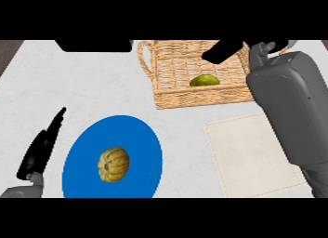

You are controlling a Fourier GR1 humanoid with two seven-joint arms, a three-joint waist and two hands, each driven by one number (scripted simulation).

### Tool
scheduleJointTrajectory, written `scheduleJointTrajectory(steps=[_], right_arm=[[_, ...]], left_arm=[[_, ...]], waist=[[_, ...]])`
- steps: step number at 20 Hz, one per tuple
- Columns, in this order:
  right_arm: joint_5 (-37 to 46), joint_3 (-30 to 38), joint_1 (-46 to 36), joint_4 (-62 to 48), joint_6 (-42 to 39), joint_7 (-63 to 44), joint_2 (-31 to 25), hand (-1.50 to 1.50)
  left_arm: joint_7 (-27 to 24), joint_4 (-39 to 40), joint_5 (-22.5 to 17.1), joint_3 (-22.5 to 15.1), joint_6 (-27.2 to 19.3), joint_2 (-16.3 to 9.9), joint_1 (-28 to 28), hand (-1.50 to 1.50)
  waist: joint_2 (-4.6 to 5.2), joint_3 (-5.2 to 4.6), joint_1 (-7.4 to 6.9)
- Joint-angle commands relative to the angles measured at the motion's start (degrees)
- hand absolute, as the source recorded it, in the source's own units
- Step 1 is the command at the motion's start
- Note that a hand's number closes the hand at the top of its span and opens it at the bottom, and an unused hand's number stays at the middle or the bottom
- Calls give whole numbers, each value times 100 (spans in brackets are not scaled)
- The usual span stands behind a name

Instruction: Pick the pear from the placemat and place it in the basket

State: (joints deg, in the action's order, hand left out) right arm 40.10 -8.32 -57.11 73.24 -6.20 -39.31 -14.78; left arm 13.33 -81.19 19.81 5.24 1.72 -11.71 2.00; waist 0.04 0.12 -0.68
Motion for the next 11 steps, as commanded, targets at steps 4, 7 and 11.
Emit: scheduleJointTrajectory(steps=[4,7,11], right_arm=[[345,549,-349,-333,1262,-126,387,-150],[144,1018,73,-169,1567,-6,167,-150],[-136,1591,235,89,1389,-450,-197,-150]], left_arm=[[254,-210,2,17,114,-75,-8,0],[-59,36,-68,154,47,-77,-163,0],[51,107,2,135,-48,-3,3,0]], waist=[[6,-11,-8],[7,-11,44],[-13,-11,122]])
